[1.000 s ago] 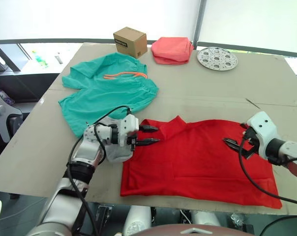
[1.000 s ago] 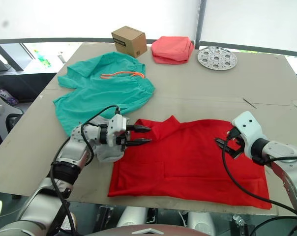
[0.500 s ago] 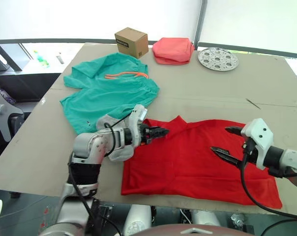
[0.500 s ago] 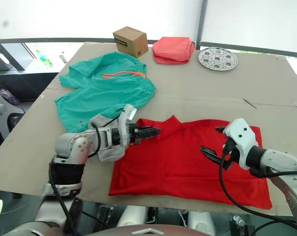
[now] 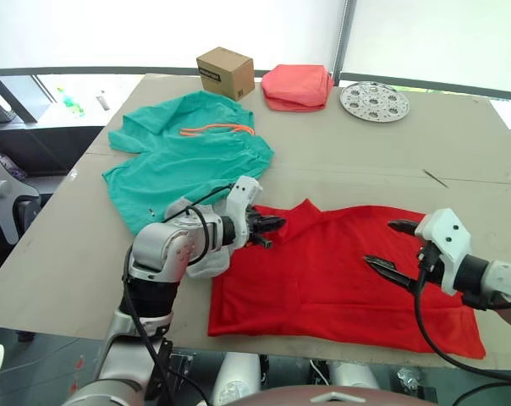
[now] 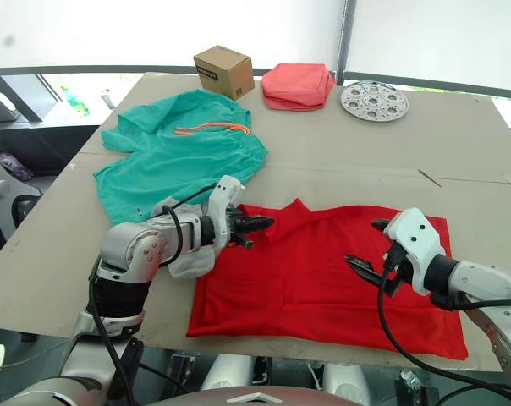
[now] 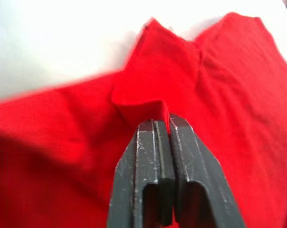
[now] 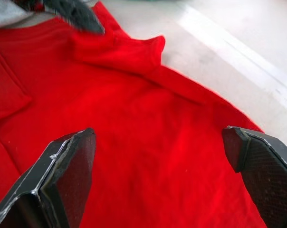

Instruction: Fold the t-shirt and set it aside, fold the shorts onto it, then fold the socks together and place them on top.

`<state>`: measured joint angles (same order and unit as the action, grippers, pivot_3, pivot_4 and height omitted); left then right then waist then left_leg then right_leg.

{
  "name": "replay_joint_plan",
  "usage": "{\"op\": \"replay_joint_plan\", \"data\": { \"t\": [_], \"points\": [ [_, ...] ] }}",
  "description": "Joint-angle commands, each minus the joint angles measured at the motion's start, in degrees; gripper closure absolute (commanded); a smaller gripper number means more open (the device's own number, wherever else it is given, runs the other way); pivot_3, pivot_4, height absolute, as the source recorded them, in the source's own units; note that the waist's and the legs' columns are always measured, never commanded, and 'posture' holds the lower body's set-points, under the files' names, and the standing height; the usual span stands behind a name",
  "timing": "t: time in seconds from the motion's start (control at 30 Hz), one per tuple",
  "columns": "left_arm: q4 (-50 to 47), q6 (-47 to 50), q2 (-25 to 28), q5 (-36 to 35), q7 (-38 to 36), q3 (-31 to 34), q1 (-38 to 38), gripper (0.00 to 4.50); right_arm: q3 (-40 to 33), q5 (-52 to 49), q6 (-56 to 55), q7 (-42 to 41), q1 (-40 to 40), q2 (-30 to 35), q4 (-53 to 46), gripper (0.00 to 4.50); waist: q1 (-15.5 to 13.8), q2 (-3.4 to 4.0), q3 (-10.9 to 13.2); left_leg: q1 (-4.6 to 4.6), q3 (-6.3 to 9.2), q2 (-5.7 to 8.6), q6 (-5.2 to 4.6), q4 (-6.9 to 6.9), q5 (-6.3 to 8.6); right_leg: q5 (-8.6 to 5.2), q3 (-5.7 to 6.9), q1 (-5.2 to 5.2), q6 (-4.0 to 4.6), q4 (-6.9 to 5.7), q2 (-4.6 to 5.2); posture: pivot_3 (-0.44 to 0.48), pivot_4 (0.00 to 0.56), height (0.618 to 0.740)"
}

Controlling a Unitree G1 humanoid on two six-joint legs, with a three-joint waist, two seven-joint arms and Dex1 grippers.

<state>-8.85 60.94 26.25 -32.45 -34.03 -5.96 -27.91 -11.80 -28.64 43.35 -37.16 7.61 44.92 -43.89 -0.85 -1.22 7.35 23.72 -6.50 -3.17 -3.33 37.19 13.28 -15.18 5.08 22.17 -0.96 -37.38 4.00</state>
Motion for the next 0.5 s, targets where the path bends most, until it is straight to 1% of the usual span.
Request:
{"op": "replay_joint_plan", "data": {
  "t": [0.03,0.17,0.23,0.33,0.4,0.5],
  "points": [
    [-1.67,-20.57,5.53,7.17,-13.07,-5.43,-0.69,4.47,-0.67,1.12,-1.22,0.54,-0.24,0.46,0.10,0.00,-0.02,0.02,0.01,0.02,-0.01,0.00,0.00,0.00,0.00,-0.01,0.01,0.01,0.04,0.02,0.01,0.000,0.150,0.740],
    [1.73,-41.73,6.39,9.62,-25.53,-5.14,-1.52,4.47,-0.82,2.72,0.38,1.52,-1.68,1.32,2.96,0.00,-0.07,0.03,0.02,0.06,-0.02,-0.01,-0.03,-0.02,0.03,-0.10,0.00,0.03,0.27,0.12,0.12,0.000,0.150,0.740],
    [1.79,-49.53,6.90,9.76,-31.99,-5.21,-0.98,4.47,-1.09,2.80,1.42,1.60,-2.30,1.95,4.29,0.00,-0.01,0.05,0.02,0.08,-0.05,-0.01,-0.03,-0.05,0.03,-0.05,0.01,0.04,0.37,0.24,0.15,0.000,0.150,0.740],
    [3.12,-65.44,10.44,13.04,-43.78,-7.79,2.24,4.47,-1.38,3.64,3.15,2.02,-3.67,3.55,6.73,0.00,0.14,0.11,-0.01,0.08,-0.07,-0.02,-0.03,-0.14,0.03,-0.03,0.02,0.04,0.40,0.37,0.14,0.000,0.150,0.740],
    [6.32,-73.06,12.10,15.87,-47.41,-9.20,4.64,4.47,-0.59,5.40,3.26,1.86,-4.73,5.45,8.20,0.00,0.25,0.37,-0.09,0.06,-0.15,-0.03,-0.03,-0.21,0.02,-0.03,0.01,0.06,0.40,0.42,0.14,0.000,0.150,0.740],
    [12.11,-81.11,12.09,18.49,-48.81,-9.60,5.63,4.47,2.18,9.65,2.24,1.77,-5.80,9.06,10.49,0.00,0.02,0.45,-0.04,0.06,-0.21,-0.03,-0.09,-0.27,0.05,-0.03,-0.01,0.15,0.39,0.45,0.11,0.000,0.150,0.740]
  ]
}}
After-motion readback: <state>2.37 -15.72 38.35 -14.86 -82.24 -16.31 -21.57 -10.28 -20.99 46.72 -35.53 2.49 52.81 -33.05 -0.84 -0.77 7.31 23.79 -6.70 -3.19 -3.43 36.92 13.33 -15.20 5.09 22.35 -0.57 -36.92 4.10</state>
